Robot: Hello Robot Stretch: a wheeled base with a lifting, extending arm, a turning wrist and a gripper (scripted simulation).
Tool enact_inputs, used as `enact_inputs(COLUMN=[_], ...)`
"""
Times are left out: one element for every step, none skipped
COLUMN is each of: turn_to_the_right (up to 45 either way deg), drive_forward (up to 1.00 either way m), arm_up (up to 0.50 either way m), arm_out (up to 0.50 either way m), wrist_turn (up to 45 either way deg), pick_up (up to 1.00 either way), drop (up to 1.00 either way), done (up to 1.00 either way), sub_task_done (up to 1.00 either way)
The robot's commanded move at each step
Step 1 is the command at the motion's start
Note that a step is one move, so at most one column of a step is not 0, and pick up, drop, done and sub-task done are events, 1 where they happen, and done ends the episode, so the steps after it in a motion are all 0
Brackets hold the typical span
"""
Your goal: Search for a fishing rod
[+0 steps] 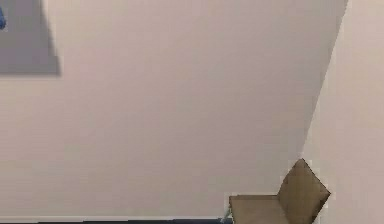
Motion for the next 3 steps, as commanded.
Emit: enact_inputs(turn_to_the_right=[-42.0, 0.0, -45.0], drive_forward=[0.0, 0.4, 0.0], arm_up=[0.0, 0.0, 0.0], arm_out=[0.0, 0.0, 0.0], wrist_turn=[0.0, 0.0, 0.0], pick_up=[0.0, 0.0, 0.0], drop=[0.0, 0.0, 0.0], done=[0.0, 0.0, 0.0], sub_task_done=[0.0, 0.0, 0.0])
